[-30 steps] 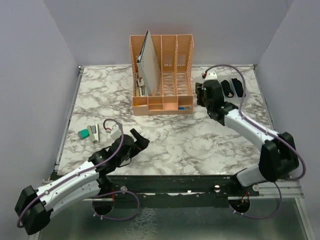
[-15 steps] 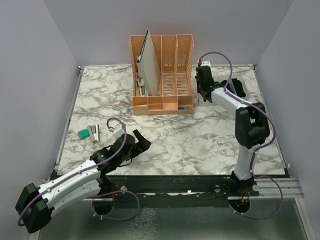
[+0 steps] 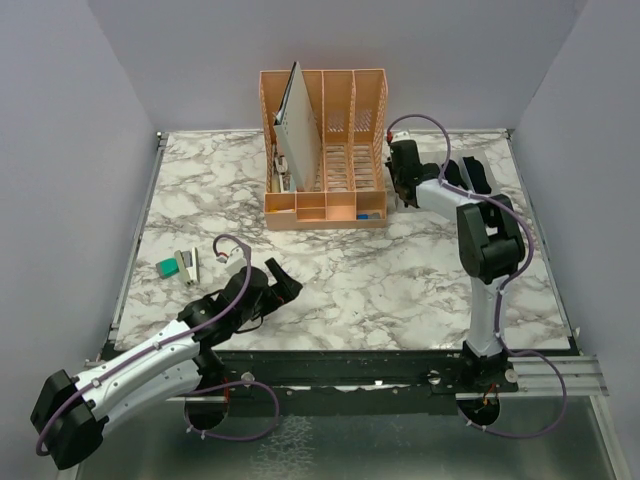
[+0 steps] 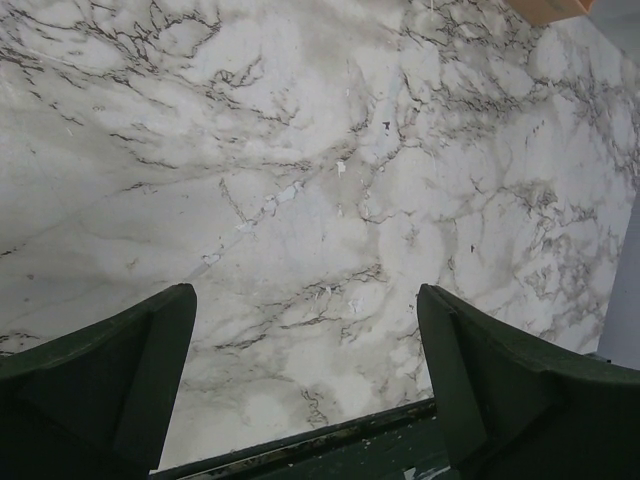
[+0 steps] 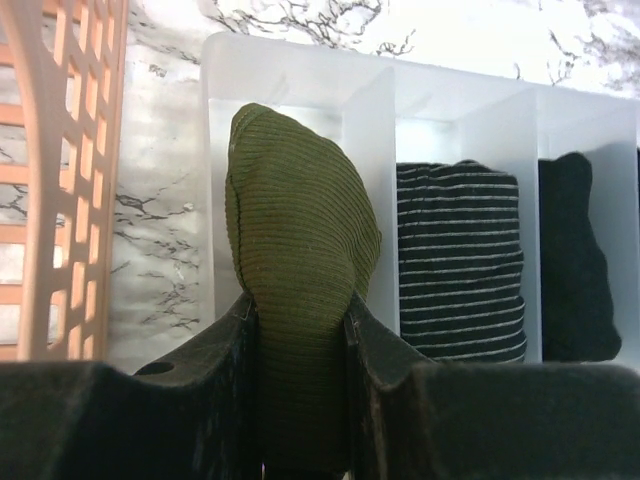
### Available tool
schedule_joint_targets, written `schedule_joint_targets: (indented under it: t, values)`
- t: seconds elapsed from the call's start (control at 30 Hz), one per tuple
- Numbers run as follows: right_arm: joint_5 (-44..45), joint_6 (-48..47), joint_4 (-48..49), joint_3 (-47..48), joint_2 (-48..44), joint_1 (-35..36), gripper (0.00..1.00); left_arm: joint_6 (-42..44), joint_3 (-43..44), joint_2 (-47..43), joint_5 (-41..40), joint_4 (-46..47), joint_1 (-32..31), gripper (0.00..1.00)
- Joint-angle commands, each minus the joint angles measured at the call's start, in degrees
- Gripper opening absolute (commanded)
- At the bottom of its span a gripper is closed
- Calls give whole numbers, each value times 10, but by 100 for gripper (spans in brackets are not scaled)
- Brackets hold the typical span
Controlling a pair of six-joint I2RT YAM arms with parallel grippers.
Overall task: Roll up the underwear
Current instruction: Place the underwear in the storage box.
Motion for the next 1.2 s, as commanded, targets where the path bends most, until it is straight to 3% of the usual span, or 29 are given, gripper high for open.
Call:
schedule_joint_targets:
  t: [0.0, 0.2, 0.43, 0.77, 0.87, 1.03, 1.17]
  values:
    - [-50, -66, 60, -11, 12, -17, 0, -3, -3, -12, 22, 3, 5, 99]
    - [-108, -90, 56, -6, 15, -39, 0, -1, 0, -13, 23, -2, 8, 99]
    - [-226, -22, 22, 9, 20, -76, 6, -5, -2, -8, 28, 2, 10, 99]
    - [-247, 7, -4, 7, 28, -78, 7, -11, -7, -9, 31, 7, 13, 99]
    - [-248, 13, -16, 13, 33, -78, 15, -11, -8, -2, 34, 17, 14, 99]
    - [-262, 20, -46, 36, 28, -78, 41, -8, -2, 16, 41, 20, 15, 99]
    - [-274, 16, -36, 31, -6, -78, 50, -11, -4, 19, 41, 22, 16, 99]
